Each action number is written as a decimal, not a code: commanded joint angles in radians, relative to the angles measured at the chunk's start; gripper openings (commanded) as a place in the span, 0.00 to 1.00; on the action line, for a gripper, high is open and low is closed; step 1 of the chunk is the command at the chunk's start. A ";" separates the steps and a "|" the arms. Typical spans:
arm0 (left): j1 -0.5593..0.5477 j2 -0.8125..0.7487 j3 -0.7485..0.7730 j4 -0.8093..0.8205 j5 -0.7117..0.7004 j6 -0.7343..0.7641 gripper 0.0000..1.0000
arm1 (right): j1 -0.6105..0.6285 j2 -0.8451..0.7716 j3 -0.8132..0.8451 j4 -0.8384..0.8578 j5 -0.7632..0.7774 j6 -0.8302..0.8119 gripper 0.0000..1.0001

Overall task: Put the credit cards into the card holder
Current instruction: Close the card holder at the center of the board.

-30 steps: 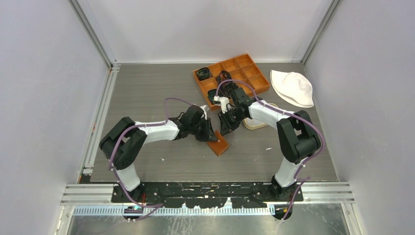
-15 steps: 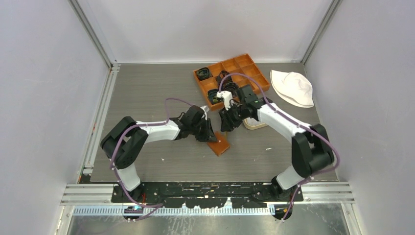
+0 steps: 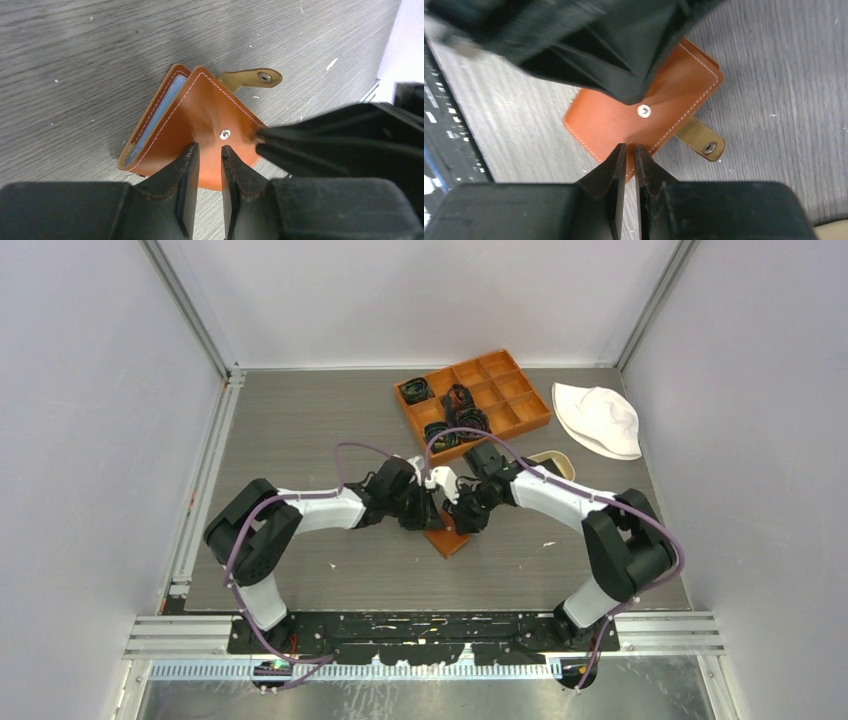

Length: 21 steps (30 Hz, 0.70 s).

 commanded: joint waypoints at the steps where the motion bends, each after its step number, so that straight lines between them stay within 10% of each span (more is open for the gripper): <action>1: 0.012 -0.058 -0.107 0.129 -0.007 -0.028 0.27 | 0.013 0.046 0.028 -0.001 0.121 -0.050 0.18; 8: 0.039 -0.249 -0.273 0.301 -0.100 0.028 0.37 | 0.035 0.067 0.019 -0.026 0.122 -0.140 0.19; 21: 0.082 -0.131 -0.194 0.271 -0.061 0.181 0.45 | 0.081 0.051 -0.004 -0.036 0.120 -0.252 0.22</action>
